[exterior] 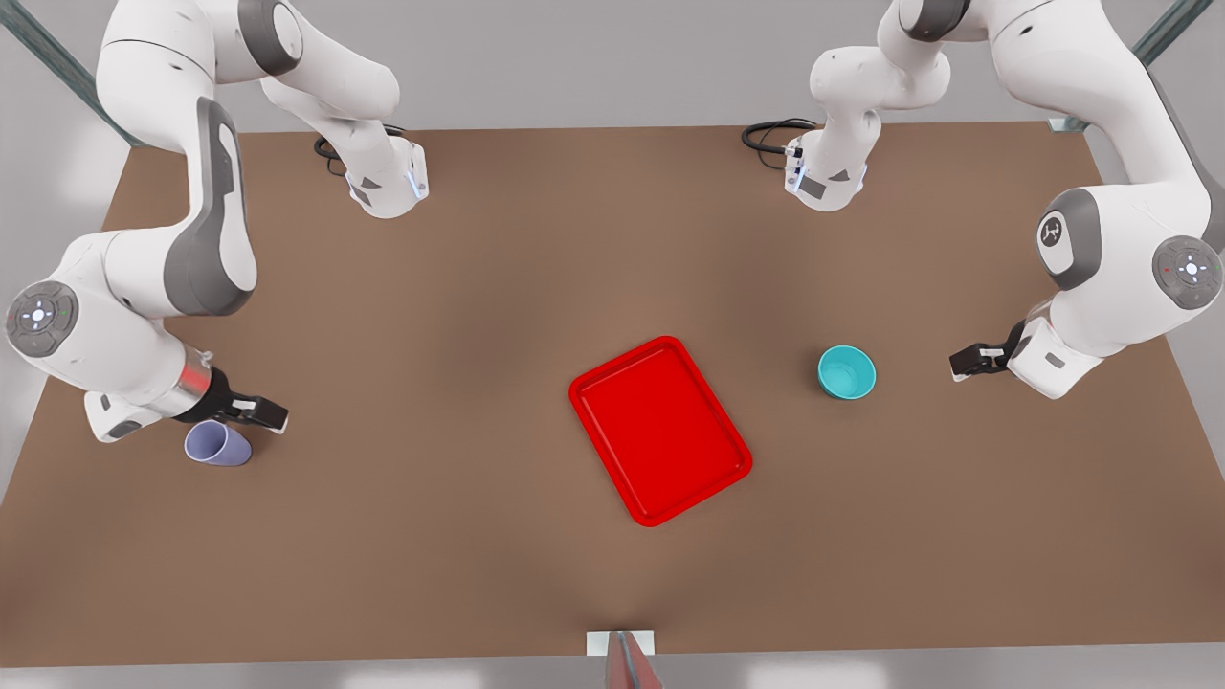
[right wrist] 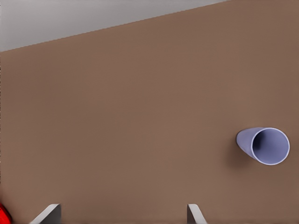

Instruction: Place the bowl on the tray with the left arm and the cup on the tray with the right arm

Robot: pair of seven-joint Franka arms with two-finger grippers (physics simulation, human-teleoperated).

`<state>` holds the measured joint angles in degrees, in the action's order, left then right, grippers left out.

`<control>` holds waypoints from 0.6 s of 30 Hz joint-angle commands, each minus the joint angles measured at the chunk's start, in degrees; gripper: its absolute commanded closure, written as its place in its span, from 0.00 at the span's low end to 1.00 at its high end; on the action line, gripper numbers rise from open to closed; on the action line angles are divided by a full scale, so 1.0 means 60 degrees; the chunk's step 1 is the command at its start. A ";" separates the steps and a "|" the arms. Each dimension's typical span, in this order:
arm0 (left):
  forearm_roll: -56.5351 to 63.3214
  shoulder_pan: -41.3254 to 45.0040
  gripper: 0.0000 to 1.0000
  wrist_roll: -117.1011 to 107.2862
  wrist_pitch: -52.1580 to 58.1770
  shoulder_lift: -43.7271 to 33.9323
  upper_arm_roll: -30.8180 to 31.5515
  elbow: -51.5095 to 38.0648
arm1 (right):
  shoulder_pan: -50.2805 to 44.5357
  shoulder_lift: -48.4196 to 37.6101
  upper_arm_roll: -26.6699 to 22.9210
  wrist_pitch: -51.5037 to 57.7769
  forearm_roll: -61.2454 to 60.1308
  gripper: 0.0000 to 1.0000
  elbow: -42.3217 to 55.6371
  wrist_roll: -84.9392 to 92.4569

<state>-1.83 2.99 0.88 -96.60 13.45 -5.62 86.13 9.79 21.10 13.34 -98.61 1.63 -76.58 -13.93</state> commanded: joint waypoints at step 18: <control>-0.2609 -0.0440 0.00 0.3413 -0.4891 0.1625 0.0073 0.5610 | -0.0430 0.0526 0.0062 0.0322 -0.0052 0.00 -0.0113 0.0022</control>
<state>-15.56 0.34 21.36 -125.95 23.55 -4.93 119.80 7.15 24.31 13.71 -96.76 1.32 -77.26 -13.72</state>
